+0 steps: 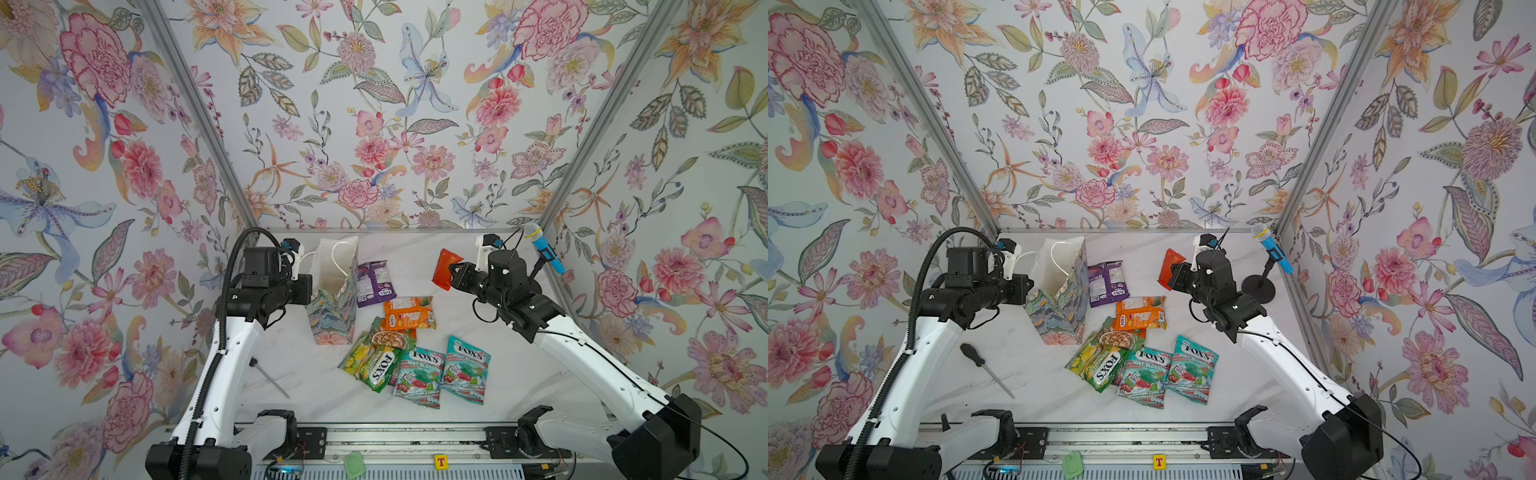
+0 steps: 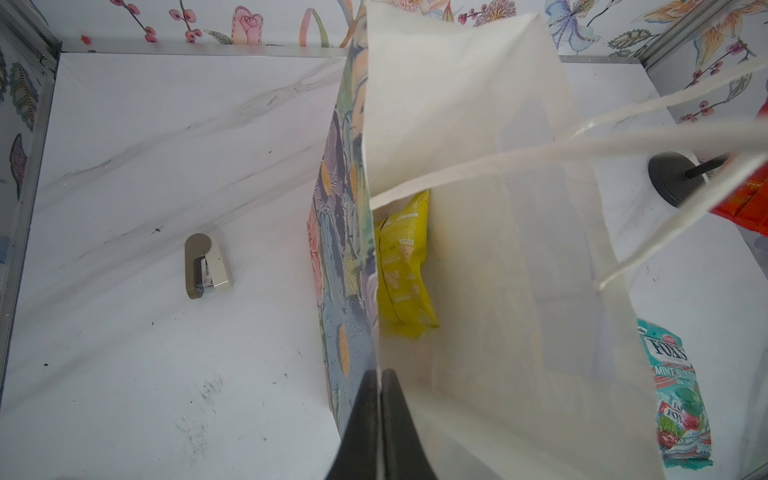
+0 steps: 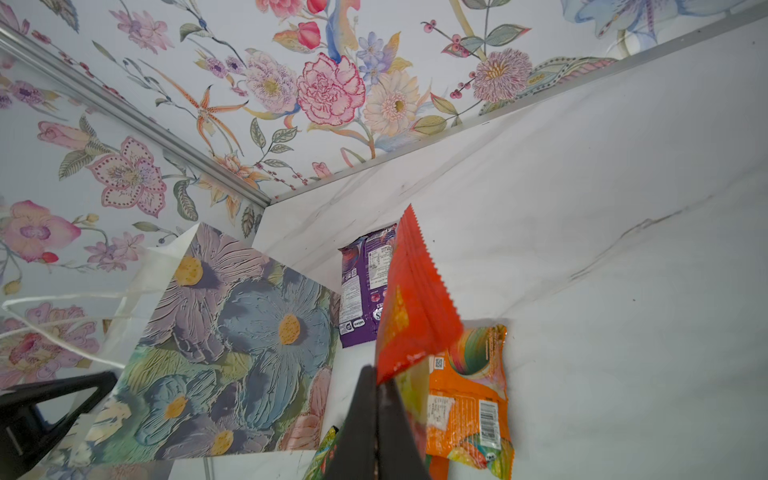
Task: Place the snacks into the paper bag
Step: 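Lower the right gripper onto the red snack packet and grasp it, then lift the red packet with the right gripper and carry it over the bag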
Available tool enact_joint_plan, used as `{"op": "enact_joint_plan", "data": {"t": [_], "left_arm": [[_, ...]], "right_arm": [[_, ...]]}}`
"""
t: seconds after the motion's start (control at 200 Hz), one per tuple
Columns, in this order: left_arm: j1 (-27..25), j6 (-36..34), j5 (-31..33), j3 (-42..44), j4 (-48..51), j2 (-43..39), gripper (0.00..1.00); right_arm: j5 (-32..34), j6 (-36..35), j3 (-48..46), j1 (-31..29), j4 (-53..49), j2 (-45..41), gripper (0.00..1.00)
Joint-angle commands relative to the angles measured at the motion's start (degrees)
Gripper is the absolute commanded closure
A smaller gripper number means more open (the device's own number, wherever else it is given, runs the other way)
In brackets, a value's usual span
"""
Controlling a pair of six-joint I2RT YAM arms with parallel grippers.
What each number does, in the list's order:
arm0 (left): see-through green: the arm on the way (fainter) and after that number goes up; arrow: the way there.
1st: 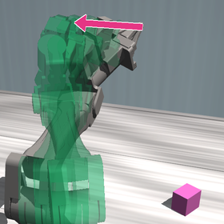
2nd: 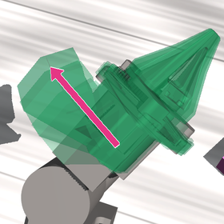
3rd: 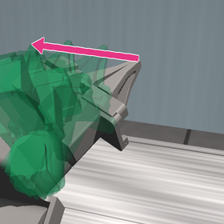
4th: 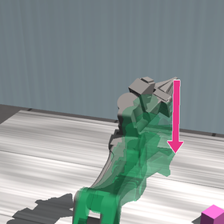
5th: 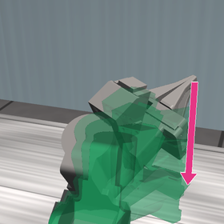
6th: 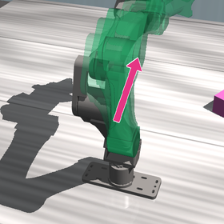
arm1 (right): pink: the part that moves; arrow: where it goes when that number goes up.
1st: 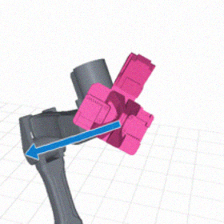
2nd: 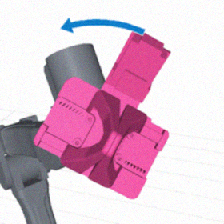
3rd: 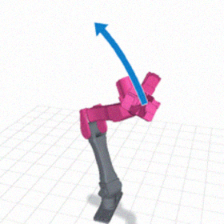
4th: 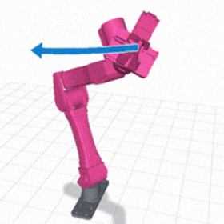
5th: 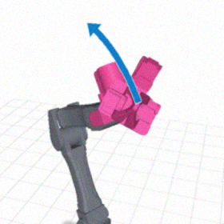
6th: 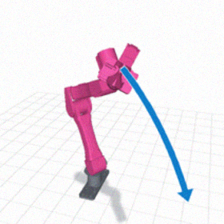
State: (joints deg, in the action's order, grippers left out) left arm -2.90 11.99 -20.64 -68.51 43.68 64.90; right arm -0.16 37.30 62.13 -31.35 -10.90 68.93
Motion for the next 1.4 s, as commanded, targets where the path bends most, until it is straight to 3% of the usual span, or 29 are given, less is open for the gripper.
{"op": "enact_joint_plan", "data": {"t": [0.0, 0.345, 1.136, 1.396], "left_arm": [[0.72, 0.58, -0.34, 1.38, -0.61, -0.68, 0.95], [0.75, 0.84, -0.76, 1.80, -0.88, -1.08, 0.95], [0.75, 0.58, -1.24, 2.25, -1.12, -1.19, 0.95], [0.70, 0.32, -0.78, 2.05, -1.14, -1.10, 0.95]], "right_arm": [[4.51, -4.44, 7.65, -4.32, -3.88, 2.68, 1.00], [7.02, -11.87, 29.56, -14.01, -6.49, 16.13, 1.00], [6.33, -17.79, 77.98, -20.92, -14.13, 49.99, 1.00], [7.14, -18.87, 75.42, -22.92, -16.09, 49.07, 1.00]]}}
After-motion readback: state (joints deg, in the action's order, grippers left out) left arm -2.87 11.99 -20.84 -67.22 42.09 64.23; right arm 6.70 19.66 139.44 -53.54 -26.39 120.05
